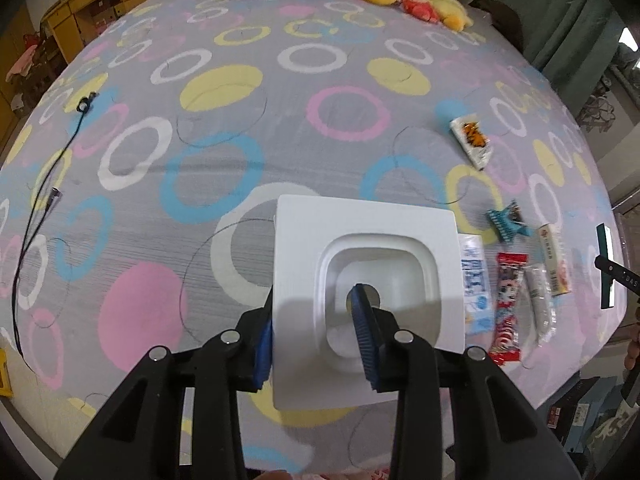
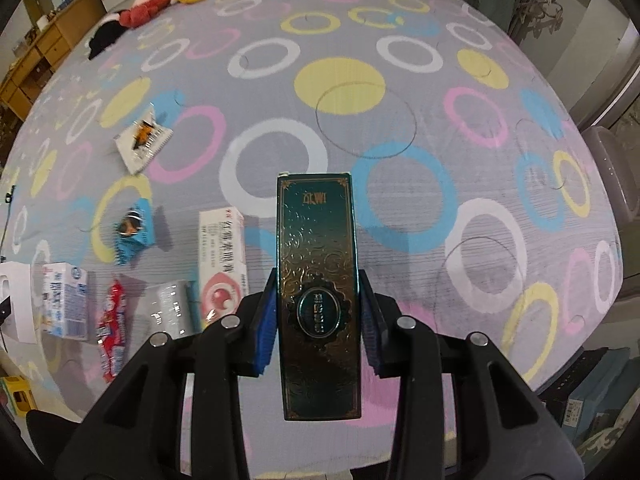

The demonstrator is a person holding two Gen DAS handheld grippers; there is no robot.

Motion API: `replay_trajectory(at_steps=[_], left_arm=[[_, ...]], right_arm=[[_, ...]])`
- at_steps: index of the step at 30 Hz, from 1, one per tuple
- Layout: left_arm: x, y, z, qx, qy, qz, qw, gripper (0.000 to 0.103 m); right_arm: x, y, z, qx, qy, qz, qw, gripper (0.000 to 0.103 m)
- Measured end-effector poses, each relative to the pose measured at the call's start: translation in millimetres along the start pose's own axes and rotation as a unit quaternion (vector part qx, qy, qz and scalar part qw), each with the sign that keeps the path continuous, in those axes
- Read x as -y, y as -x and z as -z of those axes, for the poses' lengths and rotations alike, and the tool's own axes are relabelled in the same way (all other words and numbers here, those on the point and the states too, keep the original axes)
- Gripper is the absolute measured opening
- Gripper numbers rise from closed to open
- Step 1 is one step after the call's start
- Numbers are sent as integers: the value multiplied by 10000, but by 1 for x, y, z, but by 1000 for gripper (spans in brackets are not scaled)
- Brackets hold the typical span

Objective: Collect trash
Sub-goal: 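Lift the tray and green box and carry both toward the white bag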

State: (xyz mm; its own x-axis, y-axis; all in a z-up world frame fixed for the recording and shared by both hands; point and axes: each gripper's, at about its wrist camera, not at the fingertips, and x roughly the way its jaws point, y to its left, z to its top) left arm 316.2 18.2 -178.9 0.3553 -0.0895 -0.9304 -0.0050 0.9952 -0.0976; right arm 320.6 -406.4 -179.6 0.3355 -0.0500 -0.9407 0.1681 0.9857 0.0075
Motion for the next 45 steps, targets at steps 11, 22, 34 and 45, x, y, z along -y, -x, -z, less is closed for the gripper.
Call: replay_trajectory(at_steps=[11,22,34,45], left_arm=[[20,76,20,500,-255,124,9983,34],[32,136,64,840,-560,346,9943,34],[51,145,129,738,-976,660,9903,35],[52,127,200,359,-1329,752,9876,35]], right_arm=[[-3,77,19,515,94,-166,9985,35],[-32,160,68,1093,416,-497,9919,35],[-63,166,151,984,638,-848,9895,35],[-96,164,232,903,888,-1079,9861,35]])
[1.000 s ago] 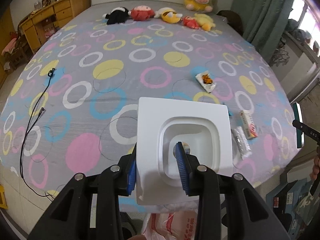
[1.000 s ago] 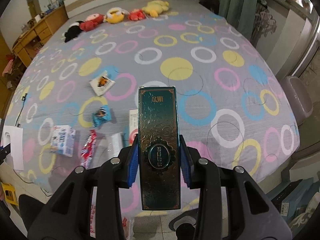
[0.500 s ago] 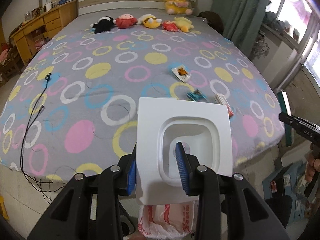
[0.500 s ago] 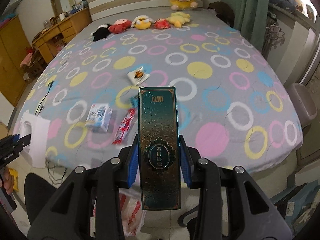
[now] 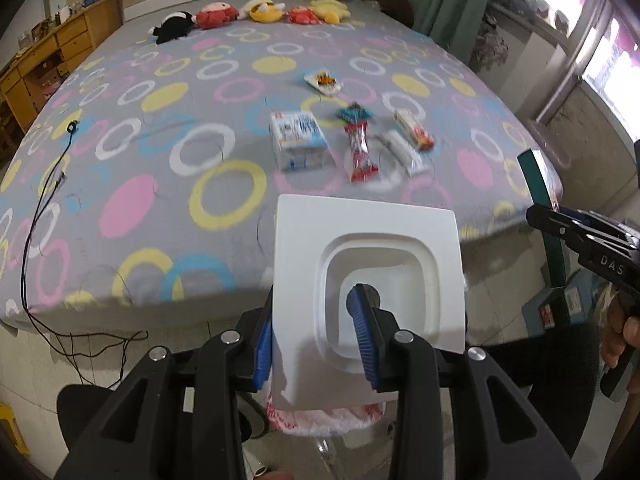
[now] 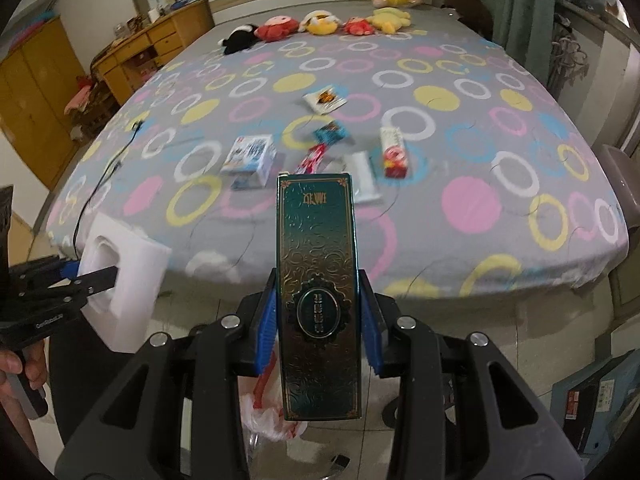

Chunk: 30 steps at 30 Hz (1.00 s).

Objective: Collect trash
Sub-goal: 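Lift the tray and green box and carry both toward the white bag, then open the left tool over the bag while the right tool drops the green box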

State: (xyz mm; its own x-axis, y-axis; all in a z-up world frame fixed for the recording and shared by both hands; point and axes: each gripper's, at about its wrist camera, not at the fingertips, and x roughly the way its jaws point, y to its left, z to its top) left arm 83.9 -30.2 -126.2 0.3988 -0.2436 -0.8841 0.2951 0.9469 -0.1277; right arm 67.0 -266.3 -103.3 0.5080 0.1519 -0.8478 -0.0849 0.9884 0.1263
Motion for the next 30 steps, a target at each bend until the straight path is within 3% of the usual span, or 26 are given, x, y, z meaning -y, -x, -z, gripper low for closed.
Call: replay_trajectory(at_steps=[13,22,30], left_arm=[[8,-48,68,-519,-279,-24,9983,35],[2,-116,107,-981,-350,-106,9945,35],[-12,-177,129,-1368,-359,-93,9899,35]], right_arm=[[-54,-39,69,-504,346,-298,9977,35],[-73,-98,108,-1118,744,-494,9897,35],[-86,-163,138,-1663,1341,-628,9749,35]])
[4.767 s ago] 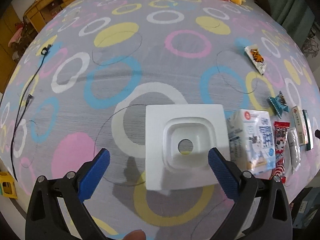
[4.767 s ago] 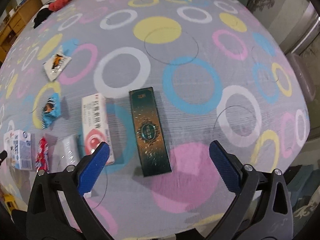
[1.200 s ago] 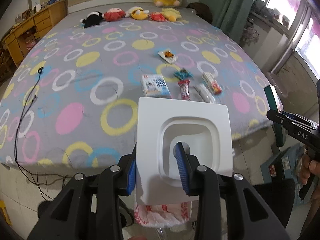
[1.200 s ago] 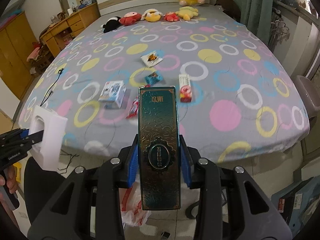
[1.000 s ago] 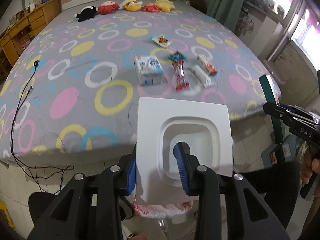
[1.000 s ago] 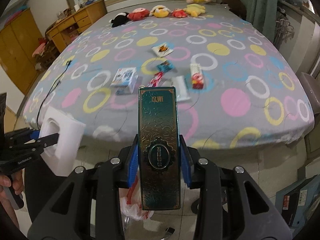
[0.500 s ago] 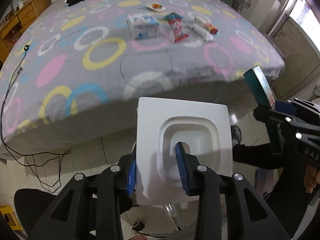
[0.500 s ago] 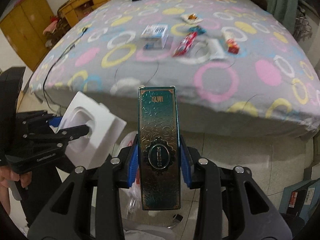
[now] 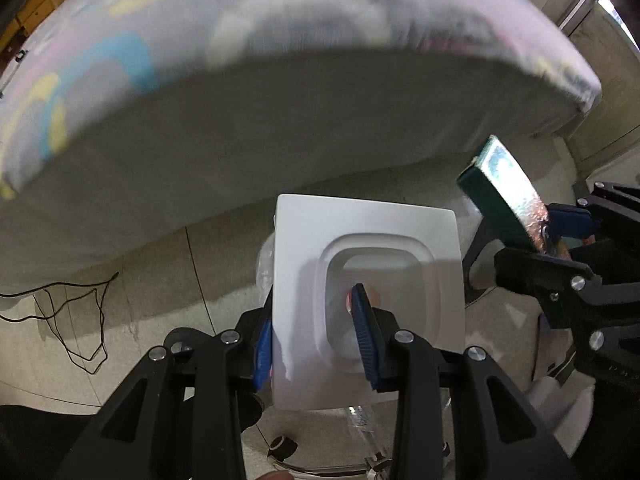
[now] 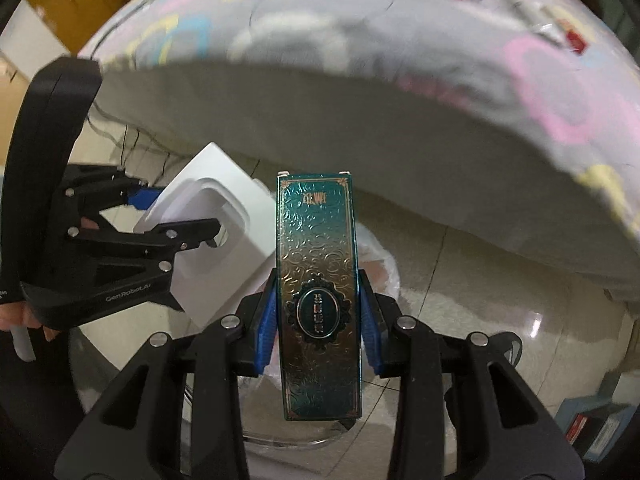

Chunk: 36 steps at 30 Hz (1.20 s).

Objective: Collect trash
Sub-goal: 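Open the left tool over the bag while the right tool drops the green box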

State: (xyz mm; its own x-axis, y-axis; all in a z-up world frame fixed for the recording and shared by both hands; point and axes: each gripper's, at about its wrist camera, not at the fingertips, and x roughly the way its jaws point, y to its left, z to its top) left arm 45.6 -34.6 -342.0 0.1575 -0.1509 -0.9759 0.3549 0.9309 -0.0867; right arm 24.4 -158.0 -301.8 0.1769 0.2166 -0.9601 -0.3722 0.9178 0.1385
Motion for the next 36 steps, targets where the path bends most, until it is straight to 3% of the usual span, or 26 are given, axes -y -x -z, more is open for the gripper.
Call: replay_trajectory(at_steps=[11,27,28,29,31,33,36], left_arm=[[-7,-65,5,-479,-30,-166,9987,36],[3,-94,6,-790,-308,-248,9961,38],[3,-95,6,-828,-297,-281,9957,38],[2,-97,7,-898,-297,-306,9950,38],[2,-97,9,-905,-320,-294,9950,43],[-1,-98,10,-913,-295,-323,9949,75],[2,-95,9,-870,-333,-307,9952,87]], right_arm=[[-5,-65,12,-264,195,-177,9993,35],[-1,-109,25,-791,288,-162,9963,37],[4,-108,25,-824,250,-170,9961,44],[-1,-108,22,-848,214,-166,9960,61],[2,-107,20,-833,130,-161,9963,71],[3,-106,19,-854,64,-239,9960,72],[7,-100,15,-782,-105,-281,9965,77]])
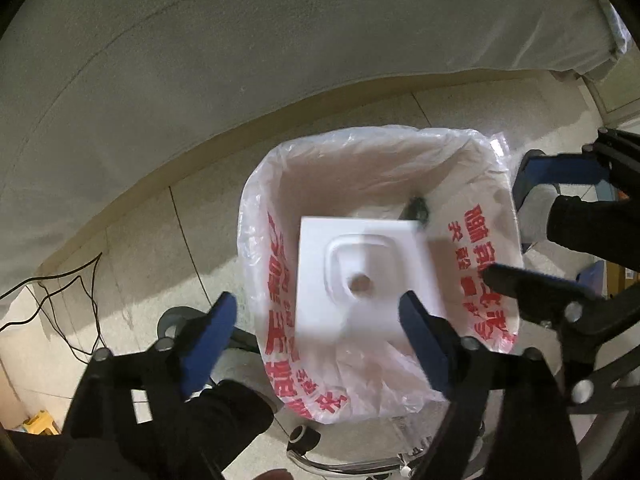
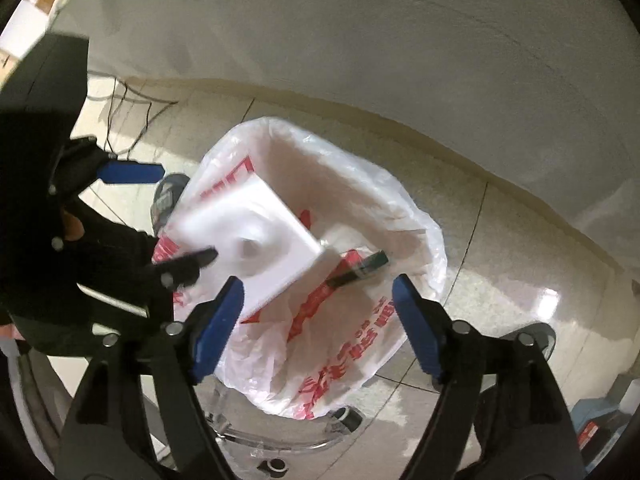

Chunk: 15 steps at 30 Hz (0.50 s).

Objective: Collect trash
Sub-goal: 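Open the left tool over the bag while the right tool drops the green box, then raise both tools from the bag back toward the bed items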

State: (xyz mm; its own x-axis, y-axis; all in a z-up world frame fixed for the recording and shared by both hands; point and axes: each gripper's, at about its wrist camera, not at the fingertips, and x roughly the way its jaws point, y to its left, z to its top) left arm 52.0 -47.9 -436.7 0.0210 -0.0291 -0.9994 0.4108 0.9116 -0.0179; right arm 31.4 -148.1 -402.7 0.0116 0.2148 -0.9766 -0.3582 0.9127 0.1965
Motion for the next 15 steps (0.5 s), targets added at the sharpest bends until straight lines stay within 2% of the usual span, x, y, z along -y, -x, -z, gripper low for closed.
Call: replay_trajectory(at_steps=[2,6,10,12,15], left_arm=[[1,1,0,22,-16,-23,10000,92],[0,0,0,22,3,-59,10000,95],[0,7,-1,172,-79,-101,9998,95],[-3,11,-1,238,10,-74,9997,95],[-9,19,1,361,90,-41,9993,95]], right_arm=[[3,3,3,14,-73,-43,10000,80],[4,10,-3,22,-87,-25,10000,83],[12,15,-11,62,-152,-71,9998,86],[12,20,-10,97,-145,-88,9998,91],[14,32,-8,192,-144,-187,9995,91]])
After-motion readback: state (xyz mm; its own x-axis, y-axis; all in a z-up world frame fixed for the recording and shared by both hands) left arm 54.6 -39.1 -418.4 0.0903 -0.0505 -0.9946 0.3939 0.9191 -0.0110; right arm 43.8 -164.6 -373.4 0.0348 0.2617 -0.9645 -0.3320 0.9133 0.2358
